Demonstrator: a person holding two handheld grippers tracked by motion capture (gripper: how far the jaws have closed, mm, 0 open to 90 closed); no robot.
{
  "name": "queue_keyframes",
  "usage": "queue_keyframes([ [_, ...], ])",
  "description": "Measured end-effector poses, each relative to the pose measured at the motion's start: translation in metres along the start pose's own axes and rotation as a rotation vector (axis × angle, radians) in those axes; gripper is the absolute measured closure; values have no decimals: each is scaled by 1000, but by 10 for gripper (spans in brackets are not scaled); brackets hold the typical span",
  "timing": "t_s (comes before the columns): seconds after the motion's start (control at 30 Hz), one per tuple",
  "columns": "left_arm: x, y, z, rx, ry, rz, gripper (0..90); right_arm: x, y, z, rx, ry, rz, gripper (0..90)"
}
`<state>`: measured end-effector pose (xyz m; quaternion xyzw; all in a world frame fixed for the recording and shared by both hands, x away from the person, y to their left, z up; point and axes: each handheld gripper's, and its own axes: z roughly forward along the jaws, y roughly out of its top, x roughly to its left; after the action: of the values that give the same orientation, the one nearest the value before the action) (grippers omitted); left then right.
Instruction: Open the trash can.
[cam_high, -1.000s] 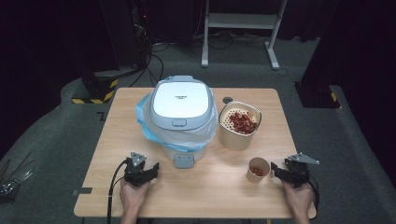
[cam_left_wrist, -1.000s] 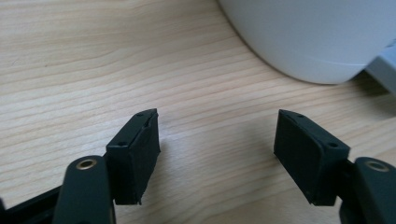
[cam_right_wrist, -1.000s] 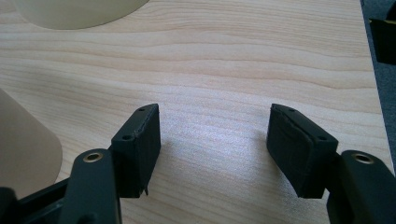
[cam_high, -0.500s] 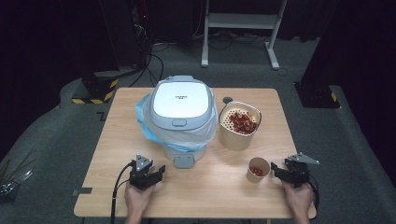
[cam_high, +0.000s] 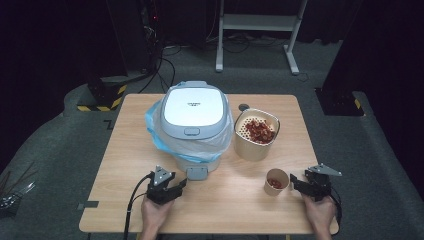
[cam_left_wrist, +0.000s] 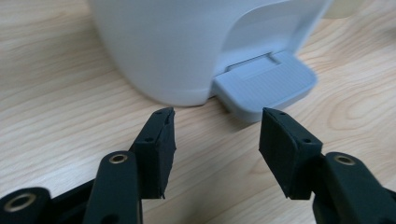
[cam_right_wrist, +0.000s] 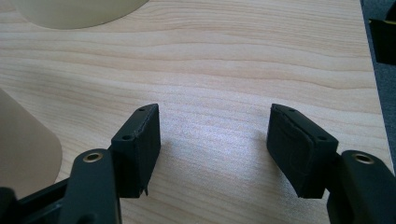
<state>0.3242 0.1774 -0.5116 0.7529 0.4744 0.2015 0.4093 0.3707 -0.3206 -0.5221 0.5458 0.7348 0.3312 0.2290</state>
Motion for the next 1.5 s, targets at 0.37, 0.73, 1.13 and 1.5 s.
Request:
queue_keyframes([
  [0.37,-12,10,3,-25,-42,28,507,0,0,0,0,0,0,357],
  [0.73,-19,18,10,-35,-68,54,578,0,0,0,1,-2,-2,357],
  [1.13,-24,25,20,-37,-81,82,627,0,0,0,1,-5,-5,357],
  [1.5,-27,26,29,-31,-83,86,665,1,0,0,2,-5,-6,357],
])
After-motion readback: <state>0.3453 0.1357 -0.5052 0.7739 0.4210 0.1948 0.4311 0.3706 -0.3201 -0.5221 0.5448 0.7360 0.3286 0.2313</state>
